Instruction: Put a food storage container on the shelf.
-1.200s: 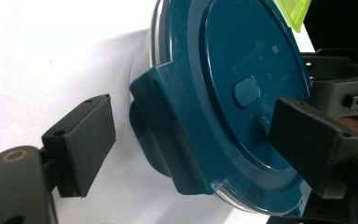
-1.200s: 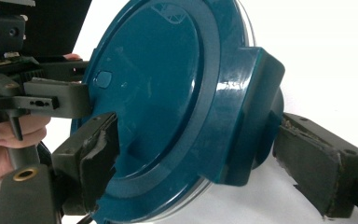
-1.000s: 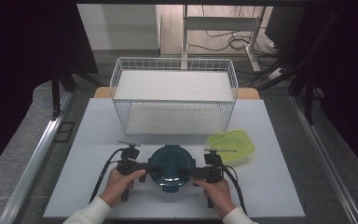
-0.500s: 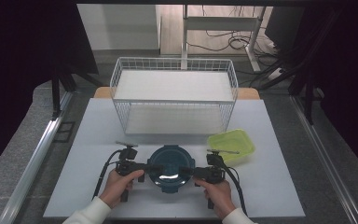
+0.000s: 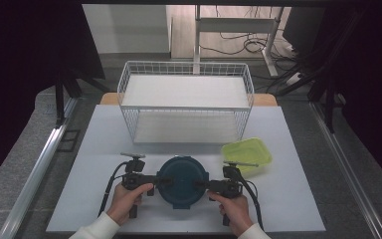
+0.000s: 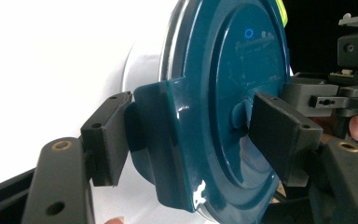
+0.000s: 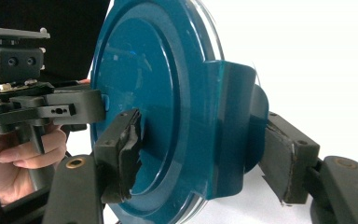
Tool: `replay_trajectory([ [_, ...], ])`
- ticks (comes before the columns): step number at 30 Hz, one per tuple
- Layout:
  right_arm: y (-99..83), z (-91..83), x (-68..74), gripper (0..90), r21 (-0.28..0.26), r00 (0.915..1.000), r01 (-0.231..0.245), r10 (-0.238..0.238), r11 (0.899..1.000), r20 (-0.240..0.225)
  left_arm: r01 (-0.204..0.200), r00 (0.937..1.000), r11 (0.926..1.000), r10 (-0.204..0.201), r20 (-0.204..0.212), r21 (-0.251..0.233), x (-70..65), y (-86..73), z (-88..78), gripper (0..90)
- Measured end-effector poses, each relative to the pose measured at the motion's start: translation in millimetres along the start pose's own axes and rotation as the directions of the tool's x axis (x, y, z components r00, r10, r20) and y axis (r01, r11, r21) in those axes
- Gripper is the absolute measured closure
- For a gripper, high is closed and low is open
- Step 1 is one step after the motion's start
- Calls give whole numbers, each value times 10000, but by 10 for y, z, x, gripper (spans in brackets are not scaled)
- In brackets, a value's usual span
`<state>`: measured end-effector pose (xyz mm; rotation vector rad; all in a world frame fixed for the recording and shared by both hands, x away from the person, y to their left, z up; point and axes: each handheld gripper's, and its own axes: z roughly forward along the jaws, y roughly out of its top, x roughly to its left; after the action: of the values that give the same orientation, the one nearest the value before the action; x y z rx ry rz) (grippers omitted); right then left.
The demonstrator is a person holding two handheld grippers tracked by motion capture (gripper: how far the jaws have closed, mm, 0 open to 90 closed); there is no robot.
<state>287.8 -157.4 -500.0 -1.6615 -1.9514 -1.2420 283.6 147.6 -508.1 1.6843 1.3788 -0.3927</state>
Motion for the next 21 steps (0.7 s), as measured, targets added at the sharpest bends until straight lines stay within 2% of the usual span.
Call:
replay_trajectory([
  [4, -8, -21, 19, 369, -41, 10000, -1, 0, 10000, -24, -41, 10000, 9999, 41, -88, -93, -34, -13, -21, 322],
  [9, -6, -49, 61, 377, -199, 9995, 322, -321, 9993, 62, -295, 9995, 9994, 293, -148, -162, -69, -16, -38, 327],
  [21, 9, -102, 113, 375, -326, 9971, 766, -764, 9965, 68, -481, 9987, 9984, 475, -195, -281, -145, -12, -80, 329],
])
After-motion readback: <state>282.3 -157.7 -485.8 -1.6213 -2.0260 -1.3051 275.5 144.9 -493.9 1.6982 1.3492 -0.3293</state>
